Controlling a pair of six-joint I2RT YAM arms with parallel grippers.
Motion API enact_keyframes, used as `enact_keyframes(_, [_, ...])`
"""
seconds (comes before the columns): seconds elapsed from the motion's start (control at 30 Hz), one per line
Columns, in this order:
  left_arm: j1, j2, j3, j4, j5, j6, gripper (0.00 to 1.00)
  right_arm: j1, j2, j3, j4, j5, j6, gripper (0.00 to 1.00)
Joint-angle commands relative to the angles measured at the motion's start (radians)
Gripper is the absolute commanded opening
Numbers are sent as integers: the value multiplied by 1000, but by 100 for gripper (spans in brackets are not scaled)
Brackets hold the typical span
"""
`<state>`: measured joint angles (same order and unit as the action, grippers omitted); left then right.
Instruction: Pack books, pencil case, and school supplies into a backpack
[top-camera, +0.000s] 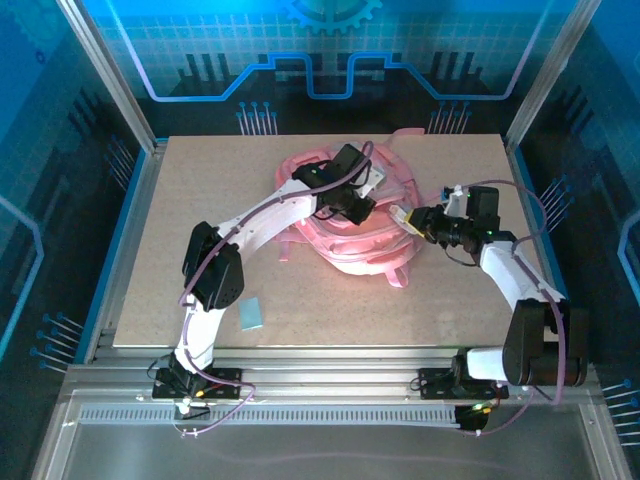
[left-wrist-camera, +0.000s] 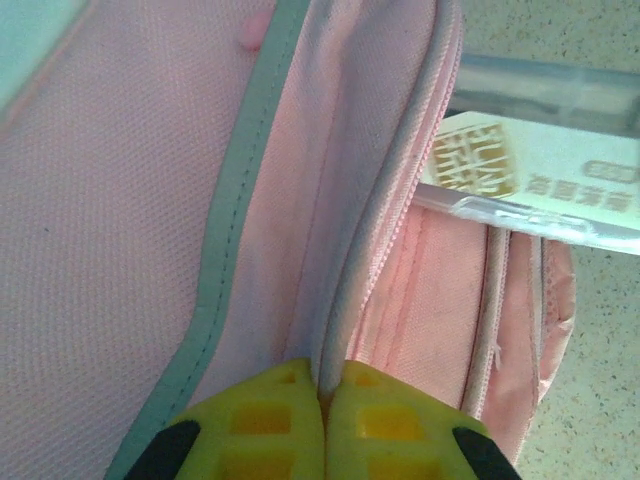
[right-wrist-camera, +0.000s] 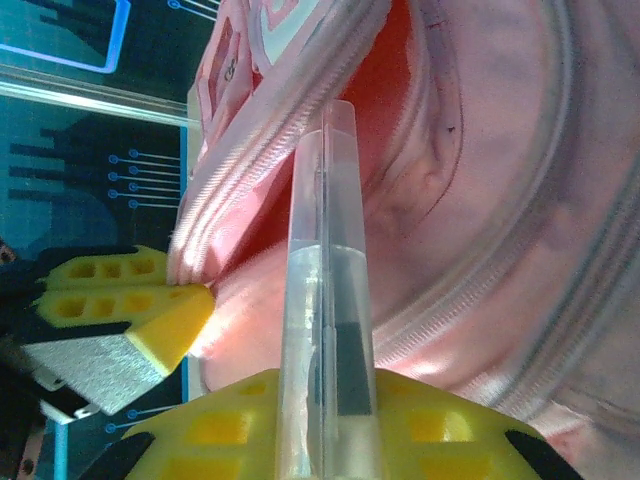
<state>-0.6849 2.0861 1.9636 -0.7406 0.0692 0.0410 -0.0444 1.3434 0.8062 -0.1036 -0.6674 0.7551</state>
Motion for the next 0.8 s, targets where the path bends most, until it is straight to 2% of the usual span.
enact_keyframes(0.0, [-2, -51, 61, 2, 52, -5, 2, 27, 29, 38, 121, -42, 79, 19])
enact_keyframes(0.13, [0, -48, 59, 0, 49, 5, 10, 53, 31, 30, 172, -33, 109, 18])
enact_keyframes(0.17, [0, -46, 58, 3, 47, 4, 9, 66, 41, 30, 181, -29, 113, 18])
enact_keyframes(0.23, [1, -38, 58, 13, 26, -2, 0, 104, 79, 40, 197, -25, 126, 18])
enact_keyframes(0.47, [14, -41, 100, 44, -41, -65, 0, 228, 204, 67, 306, 54, 213, 18])
enact_keyframes(0.57, [14, -59, 101, 67, -34, -95, 0, 260, 271, 135, 349, 50, 247, 18])
enact_keyframes(0.67, [14, -77, 85, 89, -19, -119, 0, 286, 326, 185, 335, 77, 254, 24])
enact_keyframes(0.77, [14, -98, 57, 113, -15, -134, 0, 293, 356, 201, 296, 152, 252, 39])
